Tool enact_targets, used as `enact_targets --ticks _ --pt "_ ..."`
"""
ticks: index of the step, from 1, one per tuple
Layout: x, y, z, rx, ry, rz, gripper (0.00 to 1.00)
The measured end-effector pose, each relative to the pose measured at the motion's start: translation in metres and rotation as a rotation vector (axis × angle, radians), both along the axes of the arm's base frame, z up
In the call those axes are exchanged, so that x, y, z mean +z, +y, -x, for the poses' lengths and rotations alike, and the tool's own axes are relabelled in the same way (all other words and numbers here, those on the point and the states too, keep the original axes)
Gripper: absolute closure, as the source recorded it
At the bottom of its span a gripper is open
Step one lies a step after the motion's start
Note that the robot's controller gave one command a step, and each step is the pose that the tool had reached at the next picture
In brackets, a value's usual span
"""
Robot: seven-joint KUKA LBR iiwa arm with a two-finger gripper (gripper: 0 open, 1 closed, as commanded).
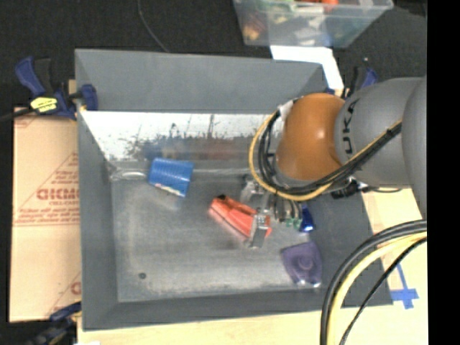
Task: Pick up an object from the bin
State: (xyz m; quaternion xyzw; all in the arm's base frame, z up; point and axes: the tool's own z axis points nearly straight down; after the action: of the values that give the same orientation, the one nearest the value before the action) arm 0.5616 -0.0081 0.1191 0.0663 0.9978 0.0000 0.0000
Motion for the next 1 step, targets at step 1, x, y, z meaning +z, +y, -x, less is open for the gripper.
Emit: enact_targets --ticks 1 --pt "0.0165 -0.0047 -0.0254 0.009 -0.030 0.004 0.00"
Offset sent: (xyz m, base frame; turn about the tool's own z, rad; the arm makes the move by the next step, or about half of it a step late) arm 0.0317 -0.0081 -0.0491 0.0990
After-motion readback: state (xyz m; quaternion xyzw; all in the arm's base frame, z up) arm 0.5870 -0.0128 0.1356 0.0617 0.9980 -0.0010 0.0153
